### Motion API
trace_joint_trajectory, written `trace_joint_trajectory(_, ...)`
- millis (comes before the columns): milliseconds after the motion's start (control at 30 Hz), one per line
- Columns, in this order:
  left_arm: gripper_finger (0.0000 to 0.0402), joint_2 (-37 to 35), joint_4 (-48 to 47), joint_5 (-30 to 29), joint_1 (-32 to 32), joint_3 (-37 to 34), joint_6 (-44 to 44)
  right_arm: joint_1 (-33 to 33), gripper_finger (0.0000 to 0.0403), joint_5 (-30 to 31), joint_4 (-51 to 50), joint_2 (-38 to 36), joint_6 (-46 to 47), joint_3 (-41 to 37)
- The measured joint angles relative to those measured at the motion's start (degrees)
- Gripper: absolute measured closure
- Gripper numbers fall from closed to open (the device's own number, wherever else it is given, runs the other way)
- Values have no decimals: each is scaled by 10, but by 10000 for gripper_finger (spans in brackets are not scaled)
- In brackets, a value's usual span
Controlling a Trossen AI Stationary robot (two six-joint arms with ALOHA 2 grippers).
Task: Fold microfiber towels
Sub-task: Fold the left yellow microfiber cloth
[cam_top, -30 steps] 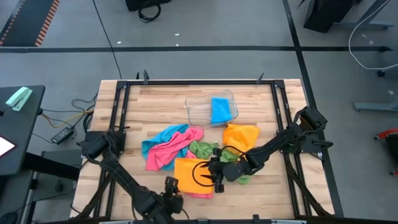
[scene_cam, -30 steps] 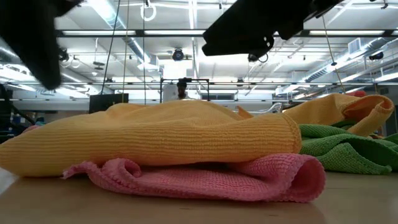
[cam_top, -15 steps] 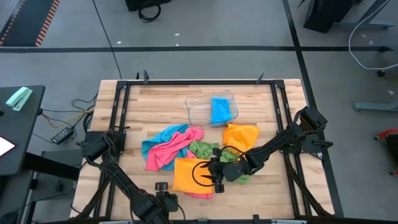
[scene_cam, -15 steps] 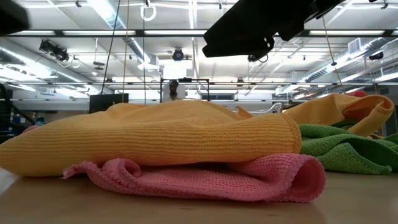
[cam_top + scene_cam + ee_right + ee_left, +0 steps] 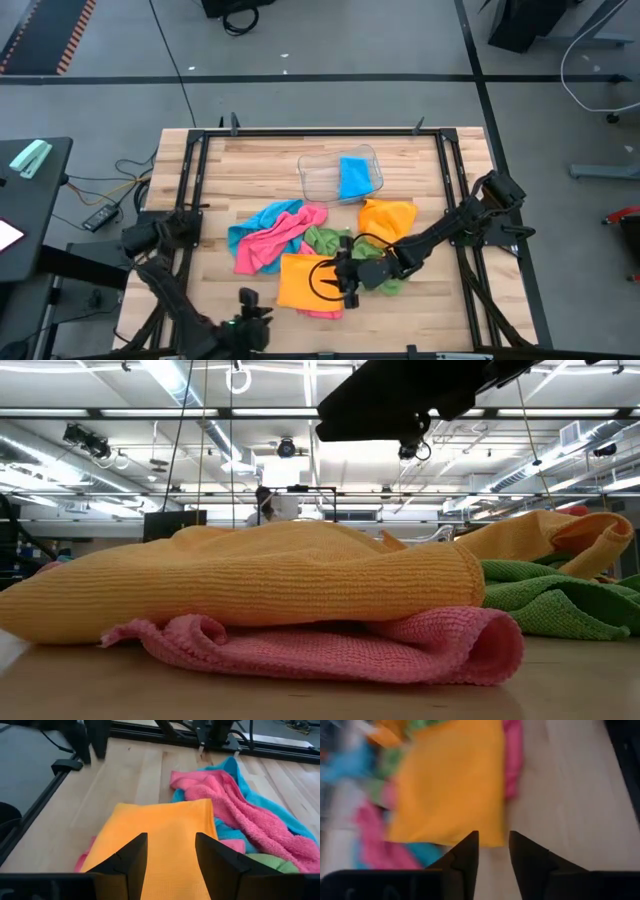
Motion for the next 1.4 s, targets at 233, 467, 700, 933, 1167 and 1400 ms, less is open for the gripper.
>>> trace_joint_trajectory(233,347,-74,-48,-56,-5,-60,-14,-18,228,-1,0,0,-3,0)
trace_joint_trajectory(467,383,-169,161,-9,39,-238,81,-34,228,-18,1,0,-15,0)
trace_joint_trajectory(700,389,-262,447,248,140,-356,259,-56,228,-37,1,0,-21,0)
trace_joint_trajectory(933,373,-286,474,273,164,-400,227,-62,228,-54,-2,0,-29,0)
trace_joint_trajectory(1167,378,-286,474,355,160,-409,63,-62,228,-54,-11,0,-36,0)
trace_joint_trajectory(1400,348,-276,470,350,132,-409,-120,-62,228,-54,-10,0,-35,0)
